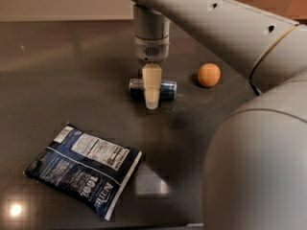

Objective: Knock redbull can over

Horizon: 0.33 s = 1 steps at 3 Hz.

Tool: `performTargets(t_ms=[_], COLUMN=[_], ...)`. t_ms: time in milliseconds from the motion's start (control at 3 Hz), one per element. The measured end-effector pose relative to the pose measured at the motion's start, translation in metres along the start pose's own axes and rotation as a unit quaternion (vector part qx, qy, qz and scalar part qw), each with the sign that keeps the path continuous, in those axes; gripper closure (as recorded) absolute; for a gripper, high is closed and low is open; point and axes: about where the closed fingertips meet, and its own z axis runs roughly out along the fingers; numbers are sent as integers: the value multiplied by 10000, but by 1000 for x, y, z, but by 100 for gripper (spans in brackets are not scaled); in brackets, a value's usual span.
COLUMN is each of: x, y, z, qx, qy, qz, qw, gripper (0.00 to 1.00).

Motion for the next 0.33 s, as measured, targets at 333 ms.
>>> performTargets(t_ms=[333], x=[0], y=[0], z=[0], qx=[0], qy=[0], qz=[0], qw=[10000], gripper=[0])
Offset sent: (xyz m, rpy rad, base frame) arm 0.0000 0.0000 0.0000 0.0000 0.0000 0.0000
